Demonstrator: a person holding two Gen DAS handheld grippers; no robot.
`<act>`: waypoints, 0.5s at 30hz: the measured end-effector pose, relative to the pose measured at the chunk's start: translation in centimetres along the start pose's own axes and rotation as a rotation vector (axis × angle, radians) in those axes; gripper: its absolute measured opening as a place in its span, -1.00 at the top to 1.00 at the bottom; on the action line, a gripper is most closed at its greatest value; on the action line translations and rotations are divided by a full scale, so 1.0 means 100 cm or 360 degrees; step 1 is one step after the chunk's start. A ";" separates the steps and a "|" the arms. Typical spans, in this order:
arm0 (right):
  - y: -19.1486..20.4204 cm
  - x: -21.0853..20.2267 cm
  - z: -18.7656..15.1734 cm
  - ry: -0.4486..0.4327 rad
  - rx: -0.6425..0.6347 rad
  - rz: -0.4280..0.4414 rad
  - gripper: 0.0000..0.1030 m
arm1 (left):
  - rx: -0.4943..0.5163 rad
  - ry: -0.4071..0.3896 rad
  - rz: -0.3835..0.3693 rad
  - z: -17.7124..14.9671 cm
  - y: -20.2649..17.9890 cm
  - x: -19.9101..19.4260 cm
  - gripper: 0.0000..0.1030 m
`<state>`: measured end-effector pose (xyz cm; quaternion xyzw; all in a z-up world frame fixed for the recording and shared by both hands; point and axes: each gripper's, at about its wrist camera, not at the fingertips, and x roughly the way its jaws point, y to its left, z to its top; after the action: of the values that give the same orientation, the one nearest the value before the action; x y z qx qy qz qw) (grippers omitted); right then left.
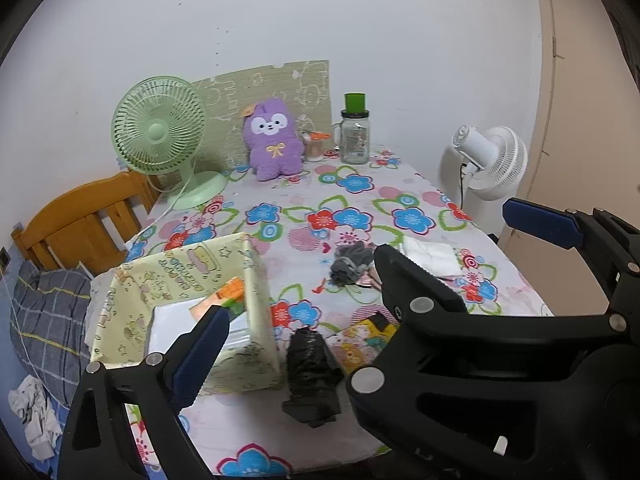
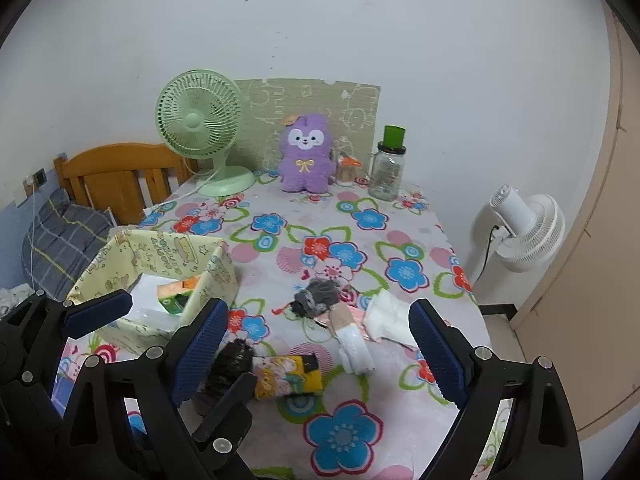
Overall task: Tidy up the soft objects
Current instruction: 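Withdraw both open tools from the box back over the table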
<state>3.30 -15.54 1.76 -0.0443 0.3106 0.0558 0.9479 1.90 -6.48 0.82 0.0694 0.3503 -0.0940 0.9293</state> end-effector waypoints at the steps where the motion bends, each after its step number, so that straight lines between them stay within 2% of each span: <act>1: -0.004 0.000 -0.002 0.0002 0.0006 -0.0004 -0.82 | 0.0006 -0.0001 -0.0005 0.000 -0.004 0.001 -0.91; 15: -0.047 0.014 -0.025 0.0079 0.0105 -0.0075 -0.82 | 0.0060 0.0046 -0.0097 -0.005 -0.043 0.027 -0.93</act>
<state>3.64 -20.42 -0.85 -0.0217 0.3346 0.0219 0.9419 2.66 -10.94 -1.60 0.0776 0.3638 -0.1277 0.9194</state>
